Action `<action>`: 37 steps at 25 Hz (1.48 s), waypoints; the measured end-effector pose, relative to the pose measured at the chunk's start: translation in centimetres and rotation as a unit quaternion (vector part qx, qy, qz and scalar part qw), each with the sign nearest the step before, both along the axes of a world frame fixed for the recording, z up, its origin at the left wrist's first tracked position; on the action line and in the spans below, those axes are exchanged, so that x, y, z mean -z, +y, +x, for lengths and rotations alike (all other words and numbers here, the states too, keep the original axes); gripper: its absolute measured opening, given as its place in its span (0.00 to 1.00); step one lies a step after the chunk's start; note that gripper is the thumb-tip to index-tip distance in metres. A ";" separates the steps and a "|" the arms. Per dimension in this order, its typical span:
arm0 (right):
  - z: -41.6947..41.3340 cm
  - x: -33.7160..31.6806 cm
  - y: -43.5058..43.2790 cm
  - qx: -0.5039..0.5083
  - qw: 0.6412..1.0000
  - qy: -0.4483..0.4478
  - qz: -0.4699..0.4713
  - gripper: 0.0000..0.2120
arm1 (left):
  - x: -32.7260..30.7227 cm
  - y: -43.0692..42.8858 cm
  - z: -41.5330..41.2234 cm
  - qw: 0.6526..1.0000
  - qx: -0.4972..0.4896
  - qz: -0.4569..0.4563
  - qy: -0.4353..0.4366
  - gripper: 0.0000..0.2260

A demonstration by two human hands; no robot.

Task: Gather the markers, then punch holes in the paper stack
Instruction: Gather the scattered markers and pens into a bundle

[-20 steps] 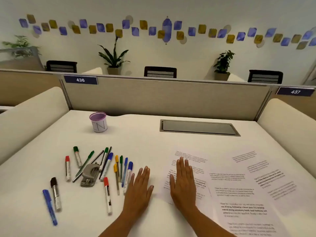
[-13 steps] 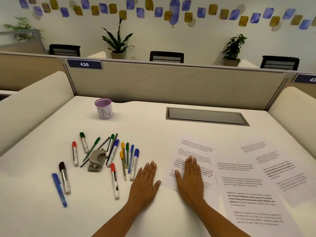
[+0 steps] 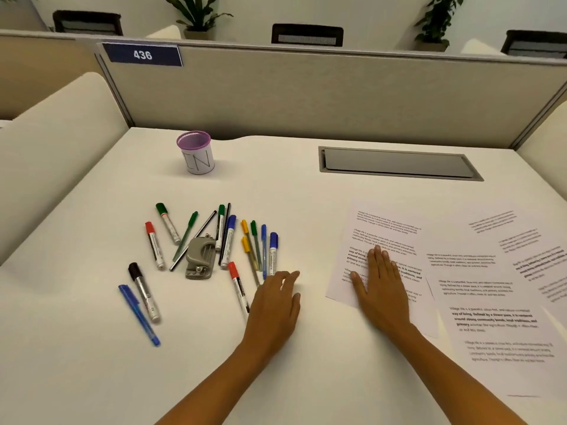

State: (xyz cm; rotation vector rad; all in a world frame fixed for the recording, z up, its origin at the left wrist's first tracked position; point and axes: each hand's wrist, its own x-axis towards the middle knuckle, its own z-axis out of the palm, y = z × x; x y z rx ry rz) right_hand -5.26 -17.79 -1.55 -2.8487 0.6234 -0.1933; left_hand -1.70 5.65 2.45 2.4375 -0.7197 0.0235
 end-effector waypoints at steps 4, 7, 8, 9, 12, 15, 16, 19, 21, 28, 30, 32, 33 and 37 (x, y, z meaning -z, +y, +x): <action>0.0 0.1 -0.1 0.001 1.000 0.004 0.003 0.33 | -1.7 4.0 1.5 0.993 -0.108 -0.039 -0.025 0.11; -0.2 0.3 0.1 0.005 1.000 0.000 0.001 0.33 | -1.9 5.6 2.8 0.978 -0.189 -0.020 0.089 0.17; -0.2 0.3 0.1 0.007 1.000 -0.005 0.005 0.32 | -1.7 5.7 3.0 0.972 -0.206 -0.005 0.116 0.22; -0.3 0.3 0.2 0.009 1.000 -0.011 0.010 0.32 | -1.6 5.8 3.0 0.967 -0.215 0.011 0.134 0.26; -0.5 -0.3 1.0 0.011 0.999 -0.046 0.011 0.29 | -1.3 5.7 3.1 0.962 -0.228 0.022 0.148 0.30; -0.8 -1.1 3.8 0.006 0.993 -0.118 0.007 0.26 | -1.1 6.2 3.3 0.958 -0.233 0.015 0.169 0.28; -0.8 -1.5 5.1 0.005 0.990 -0.141 0.015 0.26 | -1.2 6.4 3.4 0.957 -0.231 0.018 0.174 0.25; -0.5 -2.5 9.2 0.002 0.979 -0.202 0.042 0.23 | -1.8 7.1 3.9 0.956 -0.220 0.016 0.193 0.15; 0.2 -3.0 11.9 -0.001 0.971 -0.234 0.050 0.19 | -2.2 7.7 4.4 0.956 -0.205 -0.001 0.209 0.11; 4.1 -3.6 18.0 0.005 0.971 -0.204 0.125 0.17 | -3.2 12.4 6.1 0.931 -0.263 -0.085 0.239 0.10; 5.2 -3.4 18.7 0.026 0.972 -0.169 0.163 0.19 | -3.2 15.0 6.4 0.921 -0.319 -0.067 0.216 0.12; 5.9 -3.1 19.0 0.049 0.972 -0.144 0.180 0.20 | -3.2 17.3 6.6 0.904 -0.368 -0.058 0.209 0.16; 6.1 -3.0 19.2 0.054 0.974 -0.136 0.174 0.20 | -3.1 18.2 6.7 0.898 -0.386 -0.047 0.208 0.18; 6.4 -2.8 19.5 0.069 0.980 -0.120 0.142 0.18 | -2.6 20.4 6.9 0.886 -0.421 -0.003 0.196 0.25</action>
